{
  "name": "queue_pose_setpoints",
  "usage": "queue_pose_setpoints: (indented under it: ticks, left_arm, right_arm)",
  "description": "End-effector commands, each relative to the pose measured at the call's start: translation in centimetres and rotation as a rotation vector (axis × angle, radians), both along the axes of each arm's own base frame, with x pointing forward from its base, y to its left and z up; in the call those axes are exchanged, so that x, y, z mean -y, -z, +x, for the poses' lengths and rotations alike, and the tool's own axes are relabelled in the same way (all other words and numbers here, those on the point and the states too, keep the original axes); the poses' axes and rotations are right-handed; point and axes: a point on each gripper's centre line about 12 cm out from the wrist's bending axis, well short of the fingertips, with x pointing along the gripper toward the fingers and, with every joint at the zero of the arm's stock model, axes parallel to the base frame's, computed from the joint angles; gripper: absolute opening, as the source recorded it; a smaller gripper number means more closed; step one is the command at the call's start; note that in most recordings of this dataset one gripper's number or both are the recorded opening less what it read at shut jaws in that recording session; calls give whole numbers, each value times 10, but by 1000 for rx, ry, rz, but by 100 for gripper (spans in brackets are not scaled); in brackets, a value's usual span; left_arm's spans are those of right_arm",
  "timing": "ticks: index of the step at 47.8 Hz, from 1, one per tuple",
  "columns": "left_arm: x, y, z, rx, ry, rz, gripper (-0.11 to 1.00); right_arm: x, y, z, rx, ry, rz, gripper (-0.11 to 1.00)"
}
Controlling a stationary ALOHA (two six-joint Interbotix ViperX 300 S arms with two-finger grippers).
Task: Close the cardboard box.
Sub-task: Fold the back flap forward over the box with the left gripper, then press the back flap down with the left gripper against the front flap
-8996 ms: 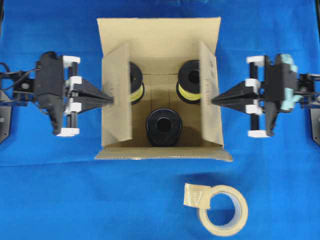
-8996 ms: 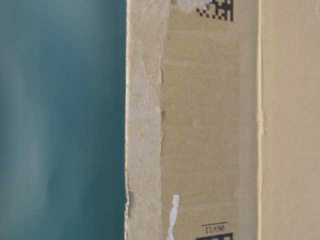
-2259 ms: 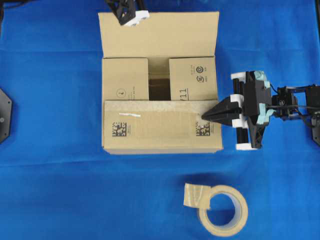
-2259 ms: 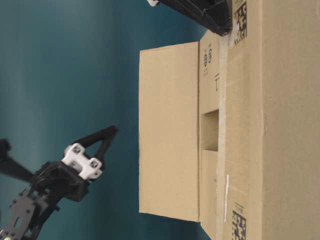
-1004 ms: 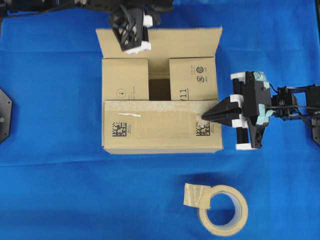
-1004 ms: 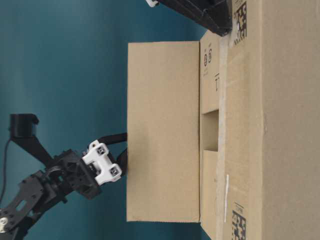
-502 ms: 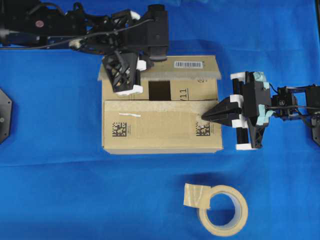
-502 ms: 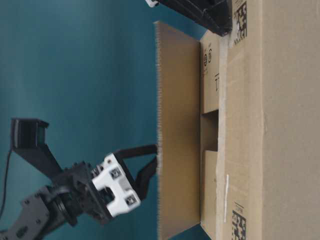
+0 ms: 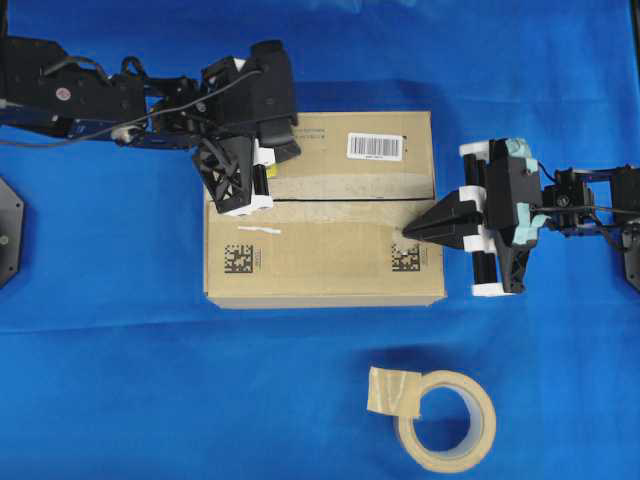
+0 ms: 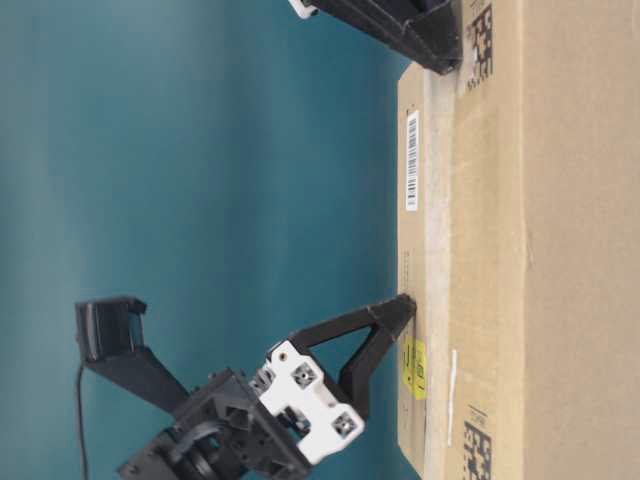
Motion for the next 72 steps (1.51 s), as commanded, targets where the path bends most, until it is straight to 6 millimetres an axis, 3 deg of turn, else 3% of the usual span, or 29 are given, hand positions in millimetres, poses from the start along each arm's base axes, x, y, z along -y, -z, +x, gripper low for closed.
queue_pose_setpoints:
  ticks: [1, 30, 65, 72]
  left_arm:
    - [2, -6, -1, 36, -2, 1, 0]
    - [5, -5, -3, 44, 3, 0, 0]
    - [13, -5, -2, 55, 25, 3, 0]
    - [19, -8, -11, 111, 39, 18, 0]
  right_arm:
    - [6, -8, 5, 32, 17, -3, 0]
    - [27, 0, -3, 17, 89, -6, 0]
    - [31, 3, -6, 20, 103, -5, 0]
    - [31, 3, -6, 20, 104, -4, 0]
